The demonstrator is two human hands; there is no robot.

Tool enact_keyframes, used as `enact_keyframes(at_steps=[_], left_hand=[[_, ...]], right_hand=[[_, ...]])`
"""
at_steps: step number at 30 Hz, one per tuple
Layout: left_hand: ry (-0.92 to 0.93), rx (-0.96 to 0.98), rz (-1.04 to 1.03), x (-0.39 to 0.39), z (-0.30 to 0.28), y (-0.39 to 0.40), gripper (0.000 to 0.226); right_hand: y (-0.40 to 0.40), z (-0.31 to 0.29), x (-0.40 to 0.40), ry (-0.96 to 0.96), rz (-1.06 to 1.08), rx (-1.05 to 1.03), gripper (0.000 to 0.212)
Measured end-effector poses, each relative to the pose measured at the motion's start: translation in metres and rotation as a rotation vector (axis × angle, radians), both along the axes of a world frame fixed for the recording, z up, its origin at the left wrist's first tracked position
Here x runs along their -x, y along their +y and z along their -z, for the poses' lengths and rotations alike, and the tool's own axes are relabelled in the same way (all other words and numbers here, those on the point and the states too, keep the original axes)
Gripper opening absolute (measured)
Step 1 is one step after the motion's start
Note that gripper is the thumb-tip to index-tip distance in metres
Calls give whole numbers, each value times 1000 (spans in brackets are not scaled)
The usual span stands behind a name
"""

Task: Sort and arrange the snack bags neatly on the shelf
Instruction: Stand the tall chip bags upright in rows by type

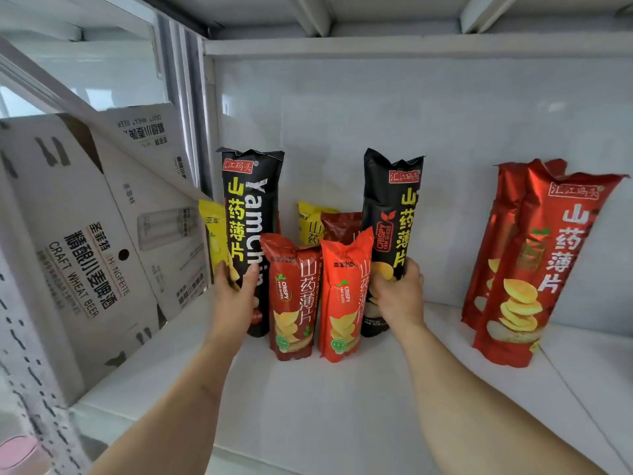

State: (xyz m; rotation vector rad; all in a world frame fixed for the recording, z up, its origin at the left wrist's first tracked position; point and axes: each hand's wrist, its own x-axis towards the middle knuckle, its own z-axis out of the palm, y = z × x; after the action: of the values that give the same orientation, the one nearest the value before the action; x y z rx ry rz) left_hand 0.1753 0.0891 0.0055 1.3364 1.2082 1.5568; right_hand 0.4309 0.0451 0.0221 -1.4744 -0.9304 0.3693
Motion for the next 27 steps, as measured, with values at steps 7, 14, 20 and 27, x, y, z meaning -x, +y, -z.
enact_keyframes(at_steps=[7,14,20,27], left_hand=[[59,8,78,10,2,1,74],[53,29,124,18,2,4,89],[97,9,31,24,-2,3,88],[48,-70,-102,24,5,-30,88]], right_hand=[[-8,1,-1,102,-21,-18,75],[-13,-5,-7,37,-171,55,96],[-17,-2,-11,-5,-138,-1,64],[-52,8,-26,-77,78,-29,76]])
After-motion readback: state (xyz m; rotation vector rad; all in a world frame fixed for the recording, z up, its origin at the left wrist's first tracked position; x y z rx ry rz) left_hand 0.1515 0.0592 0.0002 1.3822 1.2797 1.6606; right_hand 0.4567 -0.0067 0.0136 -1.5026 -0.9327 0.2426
